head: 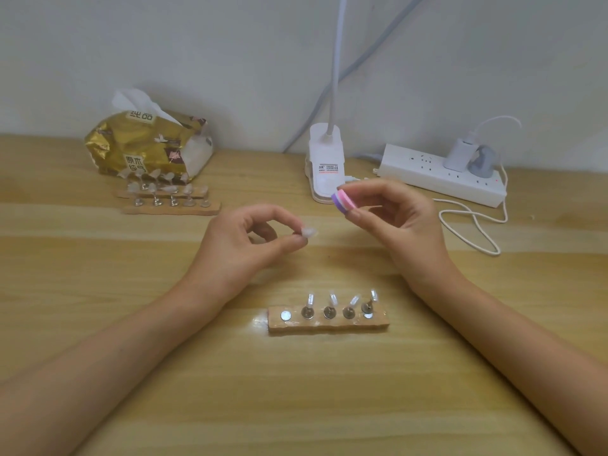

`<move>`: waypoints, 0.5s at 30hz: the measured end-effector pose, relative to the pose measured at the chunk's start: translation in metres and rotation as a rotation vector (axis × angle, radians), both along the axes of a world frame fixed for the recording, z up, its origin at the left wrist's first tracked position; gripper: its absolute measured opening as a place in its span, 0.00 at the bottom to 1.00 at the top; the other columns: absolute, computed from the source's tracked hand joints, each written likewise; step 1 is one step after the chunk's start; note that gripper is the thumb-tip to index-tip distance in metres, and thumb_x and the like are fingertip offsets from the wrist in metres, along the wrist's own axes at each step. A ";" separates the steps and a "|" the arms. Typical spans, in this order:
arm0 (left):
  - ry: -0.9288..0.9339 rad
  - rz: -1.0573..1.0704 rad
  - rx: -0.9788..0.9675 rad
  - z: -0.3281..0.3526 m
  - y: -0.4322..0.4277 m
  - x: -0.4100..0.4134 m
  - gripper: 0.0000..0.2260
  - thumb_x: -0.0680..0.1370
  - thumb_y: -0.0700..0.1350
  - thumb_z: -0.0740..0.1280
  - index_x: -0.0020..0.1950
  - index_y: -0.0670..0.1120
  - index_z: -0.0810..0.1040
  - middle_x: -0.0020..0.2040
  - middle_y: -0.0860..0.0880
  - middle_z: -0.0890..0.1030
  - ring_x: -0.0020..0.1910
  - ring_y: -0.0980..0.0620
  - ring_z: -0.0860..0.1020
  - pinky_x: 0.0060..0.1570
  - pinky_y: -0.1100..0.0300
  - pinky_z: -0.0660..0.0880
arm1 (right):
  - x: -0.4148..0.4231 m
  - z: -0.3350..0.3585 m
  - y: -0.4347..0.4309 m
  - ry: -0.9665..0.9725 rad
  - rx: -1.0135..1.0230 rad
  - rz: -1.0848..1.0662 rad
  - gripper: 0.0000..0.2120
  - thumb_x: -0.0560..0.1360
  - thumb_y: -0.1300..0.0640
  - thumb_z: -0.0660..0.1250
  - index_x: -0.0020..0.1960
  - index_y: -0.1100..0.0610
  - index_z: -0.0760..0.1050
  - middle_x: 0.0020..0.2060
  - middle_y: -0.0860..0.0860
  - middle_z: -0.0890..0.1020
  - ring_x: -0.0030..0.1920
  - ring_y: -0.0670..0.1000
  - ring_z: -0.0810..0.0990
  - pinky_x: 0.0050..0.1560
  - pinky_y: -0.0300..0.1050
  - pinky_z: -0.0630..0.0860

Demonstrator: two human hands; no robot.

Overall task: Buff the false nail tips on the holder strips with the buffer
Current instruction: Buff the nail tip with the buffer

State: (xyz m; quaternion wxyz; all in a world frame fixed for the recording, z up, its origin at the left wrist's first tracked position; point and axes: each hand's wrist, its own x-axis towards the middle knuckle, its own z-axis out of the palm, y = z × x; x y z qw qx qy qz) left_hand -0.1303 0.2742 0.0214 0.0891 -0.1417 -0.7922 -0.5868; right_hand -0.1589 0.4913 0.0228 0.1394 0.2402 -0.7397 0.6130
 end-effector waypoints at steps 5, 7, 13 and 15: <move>0.000 -0.006 0.010 0.000 0.001 0.000 0.06 0.65 0.54 0.75 0.37 0.53 0.83 0.41 0.54 0.83 0.34 0.58 0.74 0.35 0.71 0.69 | 0.003 -0.001 -0.001 0.057 0.148 0.054 0.08 0.74 0.65 0.74 0.52 0.58 0.83 0.48 0.51 0.84 0.50 0.54 0.81 0.45 0.48 0.76; -0.003 -0.004 -0.010 -0.001 0.001 0.000 0.06 0.66 0.53 0.76 0.37 0.53 0.84 0.34 0.59 0.81 0.30 0.60 0.72 0.33 0.73 0.68 | 0.006 -0.001 -0.002 0.136 0.235 0.073 0.10 0.74 0.66 0.74 0.54 0.59 0.83 0.49 0.53 0.83 0.51 0.53 0.80 0.46 0.46 0.76; -0.022 0.034 -0.030 -0.003 0.001 -0.001 0.06 0.67 0.51 0.78 0.37 0.51 0.84 0.25 0.59 0.74 0.25 0.59 0.65 0.27 0.71 0.62 | 0.006 -0.002 -0.006 0.226 0.344 0.058 0.09 0.73 0.65 0.75 0.53 0.58 0.85 0.47 0.54 0.83 0.51 0.48 0.80 0.50 0.41 0.73; -0.029 0.029 -0.025 -0.003 0.001 0.000 0.07 0.68 0.51 0.78 0.37 0.49 0.83 0.22 0.60 0.71 0.24 0.59 0.63 0.26 0.71 0.60 | 0.008 -0.001 -0.009 0.256 0.336 0.064 0.09 0.73 0.65 0.75 0.53 0.59 0.85 0.47 0.55 0.83 0.50 0.48 0.81 0.53 0.41 0.75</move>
